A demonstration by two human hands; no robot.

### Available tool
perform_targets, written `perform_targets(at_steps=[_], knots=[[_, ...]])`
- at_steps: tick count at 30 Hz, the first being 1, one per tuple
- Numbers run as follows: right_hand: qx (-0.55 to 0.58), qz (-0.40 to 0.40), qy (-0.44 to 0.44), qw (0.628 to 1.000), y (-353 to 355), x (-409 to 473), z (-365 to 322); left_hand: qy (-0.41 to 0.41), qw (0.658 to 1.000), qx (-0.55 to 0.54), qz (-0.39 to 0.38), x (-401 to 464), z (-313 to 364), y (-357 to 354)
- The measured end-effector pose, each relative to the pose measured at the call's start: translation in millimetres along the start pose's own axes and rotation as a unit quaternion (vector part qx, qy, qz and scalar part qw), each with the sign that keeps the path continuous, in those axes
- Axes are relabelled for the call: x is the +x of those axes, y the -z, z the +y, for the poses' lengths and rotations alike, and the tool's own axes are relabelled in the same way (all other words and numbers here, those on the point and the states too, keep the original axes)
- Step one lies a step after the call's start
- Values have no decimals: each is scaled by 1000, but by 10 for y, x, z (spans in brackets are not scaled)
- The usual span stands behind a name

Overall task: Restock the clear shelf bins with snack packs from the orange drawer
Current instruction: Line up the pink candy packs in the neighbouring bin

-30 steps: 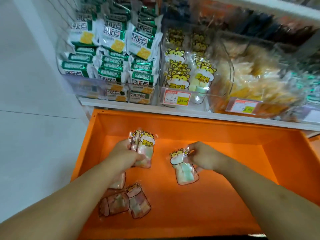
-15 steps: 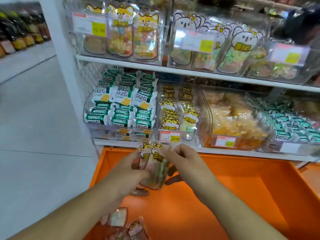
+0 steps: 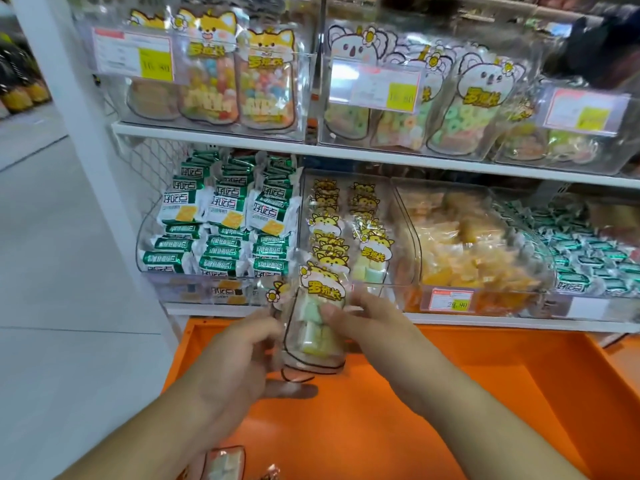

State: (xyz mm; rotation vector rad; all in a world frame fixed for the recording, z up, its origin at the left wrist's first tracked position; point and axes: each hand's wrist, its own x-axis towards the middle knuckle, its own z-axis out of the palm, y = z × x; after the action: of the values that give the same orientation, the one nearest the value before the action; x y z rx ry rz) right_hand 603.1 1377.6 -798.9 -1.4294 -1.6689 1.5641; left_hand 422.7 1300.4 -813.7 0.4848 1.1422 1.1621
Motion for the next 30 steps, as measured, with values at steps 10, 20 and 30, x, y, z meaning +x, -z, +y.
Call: perform_targets(at_steps=[10,20,30], knots=[[-1,-33,37,999,-9,-3,115,29,996,87,-5,-4,10,-135],[-6,-64,53,997,76,-147,3,-73,957,282,-4,-129,20,-221],[-75,42,173,981,809,42,-428,-216,866,450,-32,298,440,-717]])
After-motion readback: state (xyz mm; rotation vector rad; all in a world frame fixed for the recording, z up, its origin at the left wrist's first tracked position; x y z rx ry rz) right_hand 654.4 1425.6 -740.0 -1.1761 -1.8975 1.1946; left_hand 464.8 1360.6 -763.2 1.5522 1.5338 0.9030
